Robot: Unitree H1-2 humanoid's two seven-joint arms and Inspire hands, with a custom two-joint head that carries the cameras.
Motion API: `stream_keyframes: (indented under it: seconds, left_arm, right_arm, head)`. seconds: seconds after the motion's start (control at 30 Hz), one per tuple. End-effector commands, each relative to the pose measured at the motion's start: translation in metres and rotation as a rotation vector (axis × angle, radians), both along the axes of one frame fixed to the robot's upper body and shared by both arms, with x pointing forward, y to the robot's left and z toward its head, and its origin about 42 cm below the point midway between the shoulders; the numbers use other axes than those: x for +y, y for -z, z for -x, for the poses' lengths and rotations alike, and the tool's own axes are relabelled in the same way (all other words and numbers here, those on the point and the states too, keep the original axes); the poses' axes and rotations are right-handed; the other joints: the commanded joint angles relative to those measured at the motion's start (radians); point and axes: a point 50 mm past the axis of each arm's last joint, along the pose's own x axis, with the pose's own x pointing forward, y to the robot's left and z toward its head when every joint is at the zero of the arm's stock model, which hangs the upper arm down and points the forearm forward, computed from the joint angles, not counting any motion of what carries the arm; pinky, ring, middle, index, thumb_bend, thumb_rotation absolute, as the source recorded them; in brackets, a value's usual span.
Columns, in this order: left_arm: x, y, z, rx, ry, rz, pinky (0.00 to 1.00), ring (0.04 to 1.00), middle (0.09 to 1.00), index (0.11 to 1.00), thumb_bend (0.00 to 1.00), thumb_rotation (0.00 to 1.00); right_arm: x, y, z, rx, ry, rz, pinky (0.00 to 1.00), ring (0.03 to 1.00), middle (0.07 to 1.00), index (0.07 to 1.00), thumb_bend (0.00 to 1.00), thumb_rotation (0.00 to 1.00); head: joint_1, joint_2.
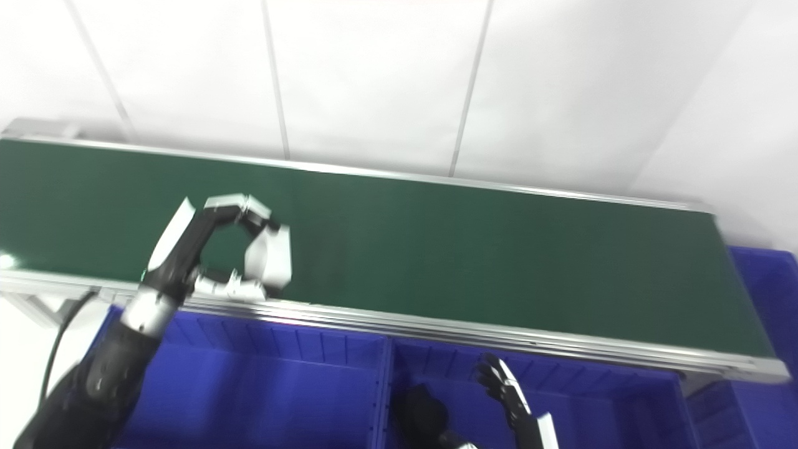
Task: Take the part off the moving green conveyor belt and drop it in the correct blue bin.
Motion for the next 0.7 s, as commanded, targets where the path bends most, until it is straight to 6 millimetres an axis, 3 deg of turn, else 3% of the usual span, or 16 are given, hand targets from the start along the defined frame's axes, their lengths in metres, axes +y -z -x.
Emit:
stream_keyframes:
  seconds: [0.0,0.17,0.5,0.6,0.67]
  left_arm:
    - [-0.005,-0.013,0.005,-0.061,0.033,0.032,0.43,0.461,0.503,0.478,0.50,0.00]
    - [-0.013,0.015,0.031,0.043,0.048,0.045,0.39,0.438,0.510,0.488,0.50,0.00]
    - [-0.016,0.077,0.058,0.206,0.018,-0.059,0.48,0.477,0.503,0.466,0.50,0.00]
    - [-0.017,0.091,0.064,0.235,0.010,-0.089,0.35,0.396,0.473,0.526,0.50,0.00]
    - [-0.017,0.099,0.067,0.248,0.005,-0.116,0.35,0.398,0.477,0.524,0.50,0.00]
  right_arm:
    - [0.003,-0.015,-0.005,-0.099,-0.005,-0.018,0.85,0.841,0.857,0.912,0.86,0.59]
    - [0.006,-0.020,-0.007,-0.114,-0.006,-0.015,0.85,0.846,0.850,0.917,0.88,0.62]
    - [0.012,-0.022,-0.010,-0.109,-0.008,-0.043,0.87,0.853,0.853,0.917,0.90,0.60]
    - [0.013,-0.022,-0.010,-0.106,-0.005,-0.041,0.87,0.851,0.851,0.915,0.90,0.61]
    - [0.013,-0.023,-0.009,-0.110,-0.005,-0.032,0.87,0.849,0.849,0.916,0.90,0.62]
  head:
    - [-0.001,0.003]
    - [-0.027,0.033]
    - [-0.026,0.051]
    - [-0.024,0.053]
    - [-0.024,0.054]
